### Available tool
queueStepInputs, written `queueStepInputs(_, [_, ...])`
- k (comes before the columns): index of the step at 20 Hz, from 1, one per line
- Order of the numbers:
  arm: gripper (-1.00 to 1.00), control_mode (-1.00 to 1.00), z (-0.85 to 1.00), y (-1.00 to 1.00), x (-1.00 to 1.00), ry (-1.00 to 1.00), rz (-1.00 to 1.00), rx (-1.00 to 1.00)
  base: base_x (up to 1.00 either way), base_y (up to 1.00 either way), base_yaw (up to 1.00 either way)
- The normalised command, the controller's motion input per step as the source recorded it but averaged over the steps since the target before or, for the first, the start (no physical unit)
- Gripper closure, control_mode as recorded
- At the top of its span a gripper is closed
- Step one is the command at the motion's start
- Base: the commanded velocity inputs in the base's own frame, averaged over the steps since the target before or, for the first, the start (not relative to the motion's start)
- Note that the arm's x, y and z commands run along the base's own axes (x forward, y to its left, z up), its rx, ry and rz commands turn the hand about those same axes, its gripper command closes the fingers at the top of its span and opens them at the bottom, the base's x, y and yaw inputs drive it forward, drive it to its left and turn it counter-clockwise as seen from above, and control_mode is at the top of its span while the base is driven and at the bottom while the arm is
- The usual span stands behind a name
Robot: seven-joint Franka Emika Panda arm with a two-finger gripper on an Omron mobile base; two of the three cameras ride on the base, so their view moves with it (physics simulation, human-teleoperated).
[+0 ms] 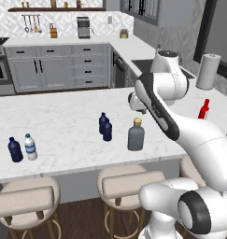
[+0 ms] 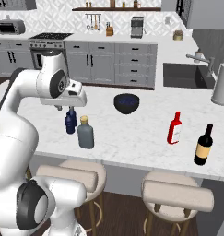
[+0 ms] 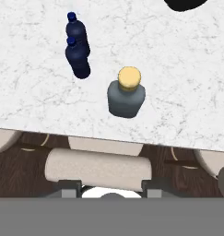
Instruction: Move the plastic bottles in the middle to the plastics group, and the glass bottles in the middle to the glass group.
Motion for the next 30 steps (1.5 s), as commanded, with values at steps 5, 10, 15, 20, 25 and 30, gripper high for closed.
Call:
queueStepInputs(5, [-1.0,-1.0,-0.18,-0.05,-0.03,-0.01,0.01,-0.02,0.0,0.0,0.0])
queueStepInputs(10, [-1.0,-1.0,-0.56,-0.11,0.22,0.03,0.03,-0.13,0.0,0.0,0.0])
queueStepInputs(15, [-1.0,-1.0,-0.44,-0.09,0.65,0.01,0.02,-0.03,0.0,0.0,0.0])
queueStepInputs(20, [-1.0,-1.0,-0.31,-0.09,0.61,0.0,0.02,0.0,0.0,0.0,0.0])
queueStepInputs(25, [-1.0,-1.0,-0.31,-0.01,0.42,0.0,0.01,0.02,0.0,0.0,0.0])
queueStepInputs(30, [-1.0,-1.0,-0.23,0.0,0.38,0.04,0.0,0.06,0.0,0.0,0.0])
